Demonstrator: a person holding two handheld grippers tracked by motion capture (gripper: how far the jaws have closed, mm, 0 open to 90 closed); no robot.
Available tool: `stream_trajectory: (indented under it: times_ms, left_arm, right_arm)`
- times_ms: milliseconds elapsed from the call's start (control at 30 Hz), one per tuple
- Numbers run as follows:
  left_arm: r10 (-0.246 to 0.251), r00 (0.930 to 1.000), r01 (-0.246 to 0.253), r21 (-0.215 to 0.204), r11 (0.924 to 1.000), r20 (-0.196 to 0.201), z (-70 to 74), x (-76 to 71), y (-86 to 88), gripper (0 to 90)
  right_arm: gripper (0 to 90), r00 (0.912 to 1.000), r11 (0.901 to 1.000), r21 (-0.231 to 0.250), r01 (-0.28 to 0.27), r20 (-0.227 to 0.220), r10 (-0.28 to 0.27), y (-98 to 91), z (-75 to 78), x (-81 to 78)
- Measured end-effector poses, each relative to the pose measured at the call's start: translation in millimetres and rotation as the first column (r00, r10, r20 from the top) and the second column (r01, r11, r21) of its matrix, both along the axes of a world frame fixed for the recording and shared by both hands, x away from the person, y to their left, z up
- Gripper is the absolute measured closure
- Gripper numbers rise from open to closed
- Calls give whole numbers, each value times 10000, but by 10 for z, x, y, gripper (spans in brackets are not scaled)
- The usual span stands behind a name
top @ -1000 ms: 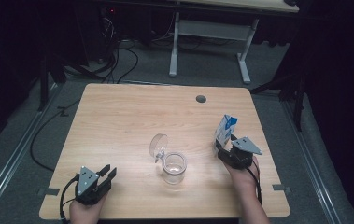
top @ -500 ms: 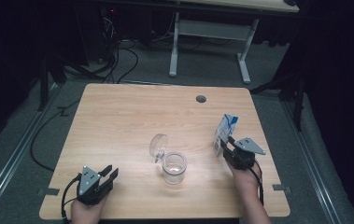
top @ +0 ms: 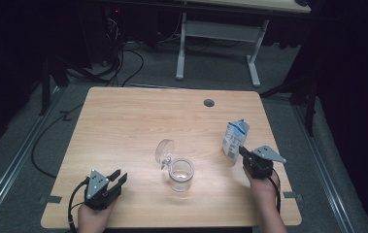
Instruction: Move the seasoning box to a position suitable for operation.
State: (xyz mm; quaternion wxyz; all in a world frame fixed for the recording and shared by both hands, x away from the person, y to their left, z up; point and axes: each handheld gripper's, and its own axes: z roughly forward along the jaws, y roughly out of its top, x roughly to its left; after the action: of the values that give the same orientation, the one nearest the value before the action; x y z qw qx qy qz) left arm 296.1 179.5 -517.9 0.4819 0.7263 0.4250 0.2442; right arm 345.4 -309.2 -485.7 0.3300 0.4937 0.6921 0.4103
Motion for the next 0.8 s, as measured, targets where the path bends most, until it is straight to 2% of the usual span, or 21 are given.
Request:
stream_trajectory:
  times_ms: [200,300,333,567,600,633,733,800]
  left_arm:
    - [-309,9995,309,-84,9995,-38,-5,69,-87,679]
    - [-485,9988,484,-94,9988,-51,-9,104,-139,679]
    - [-485,9988,484,-94,9988,-51,-9,104,-139,680]
    - [-682,9976,682,3,9977,-88,-23,116,-201,679]
    - [-689,9976,689,11,9976,-91,-25,110,-198,679]
    - [-650,9978,650,-14,9979,-89,-27,102,-193,678]
    - [-555,9984,554,-20,9985,-104,-31,70,-156,678]
    - [-470,9988,470,-35,9989,-99,-32,46,-124,677]
  right_arm:
    - [894,9997,9989,417,-231,-70,234,-136,-6,-64]
    - [777,9986,9959,741,-516,-46,521,-158,-11,-91]
    - [777,9986,9959,741,-516,-46,521,-158,-11,-91]
    - [486,9987,9941,966,-497,-84,508,-162,-32,-67]
    - [486,9987,9941,966,-497,-84,508,-162,-32,-67]
    - [417,9983,9935,1019,-499,-236,526,-156,-41,-30]
    - [395,9970,9910,1123,-722,-199,749,-149,-49,-3]
    - [435,9975,9911,1138,-692,-79,706,-115,-39,34]
